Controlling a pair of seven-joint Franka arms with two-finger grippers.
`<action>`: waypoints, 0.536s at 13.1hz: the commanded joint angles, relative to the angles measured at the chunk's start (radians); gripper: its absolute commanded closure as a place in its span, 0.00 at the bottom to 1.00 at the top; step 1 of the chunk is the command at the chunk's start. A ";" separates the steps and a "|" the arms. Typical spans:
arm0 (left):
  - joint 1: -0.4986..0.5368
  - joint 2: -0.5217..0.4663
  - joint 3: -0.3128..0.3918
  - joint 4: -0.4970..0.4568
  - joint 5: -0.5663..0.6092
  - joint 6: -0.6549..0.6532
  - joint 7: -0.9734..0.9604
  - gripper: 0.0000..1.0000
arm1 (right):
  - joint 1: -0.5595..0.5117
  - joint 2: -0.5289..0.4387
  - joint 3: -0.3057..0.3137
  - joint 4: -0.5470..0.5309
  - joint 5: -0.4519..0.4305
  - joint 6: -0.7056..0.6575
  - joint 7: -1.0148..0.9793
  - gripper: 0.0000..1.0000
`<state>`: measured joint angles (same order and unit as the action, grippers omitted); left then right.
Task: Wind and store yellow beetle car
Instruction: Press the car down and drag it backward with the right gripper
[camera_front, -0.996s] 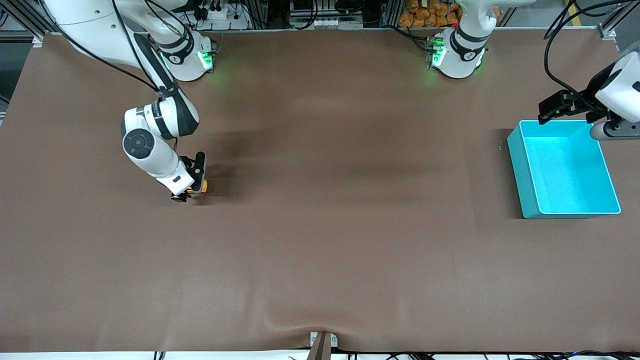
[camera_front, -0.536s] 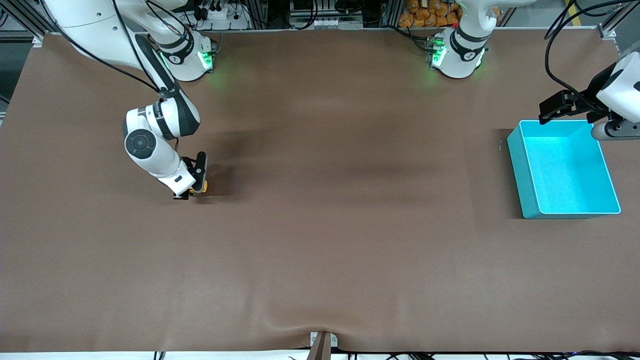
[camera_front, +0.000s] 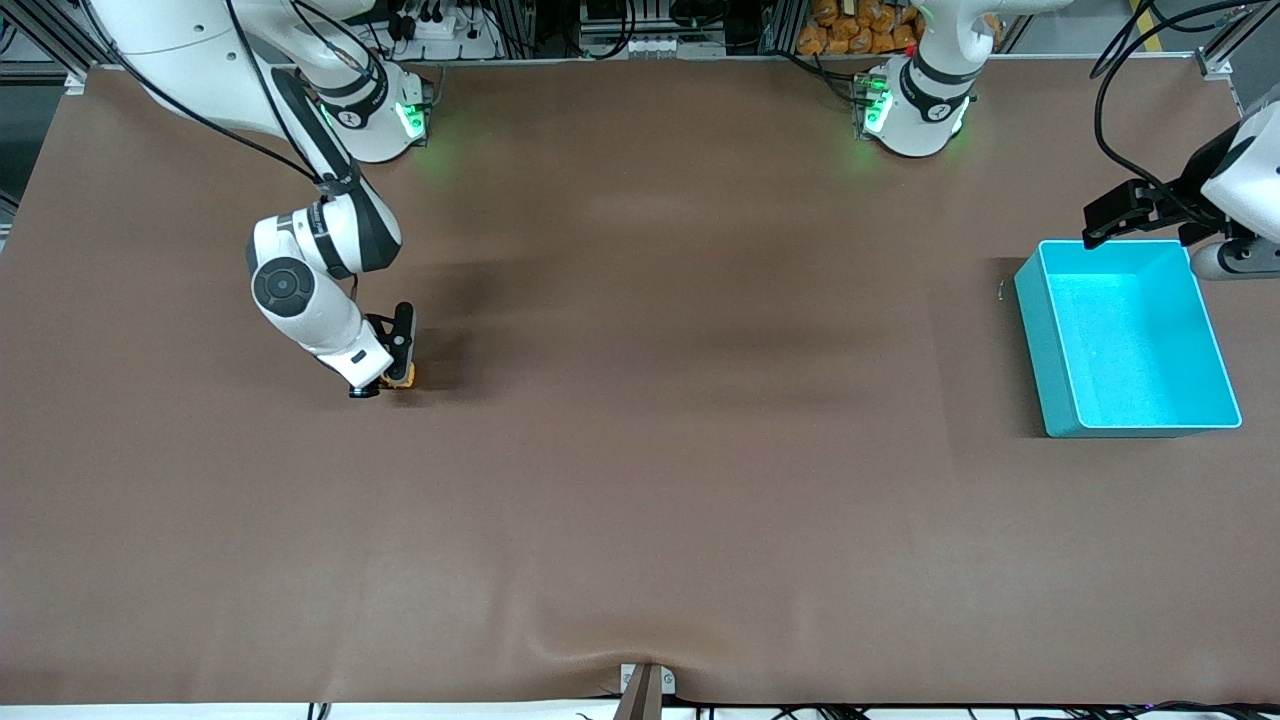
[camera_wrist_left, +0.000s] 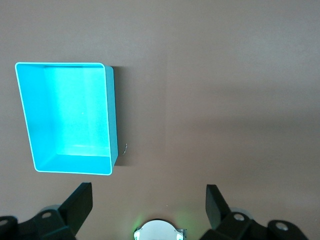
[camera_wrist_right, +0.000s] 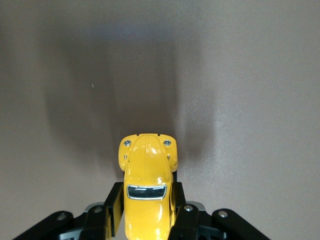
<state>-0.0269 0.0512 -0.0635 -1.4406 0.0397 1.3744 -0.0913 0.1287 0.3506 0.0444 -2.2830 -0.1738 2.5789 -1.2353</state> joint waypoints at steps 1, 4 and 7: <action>0.001 -0.013 0.001 0.003 0.019 -0.005 0.001 0.00 | 0.000 0.040 -0.014 -0.001 -0.018 0.026 -0.006 0.63; 0.001 -0.011 0.001 0.003 0.017 -0.003 -0.002 0.00 | -0.024 0.054 -0.014 0.002 -0.018 0.046 -0.027 0.63; 0.004 -0.010 0.001 0.003 0.019 0.002 -0.002 0.00 | -0.046 0.067 -0.014 0.008 -0.018 0.044 -0.065 0.63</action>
<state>-0.0249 0.0512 -0.0621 -1.4405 0.0397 1.3752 -0.0913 0.1164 0.3505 0.0330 -2.2847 -0.1738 2.5784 -1.2602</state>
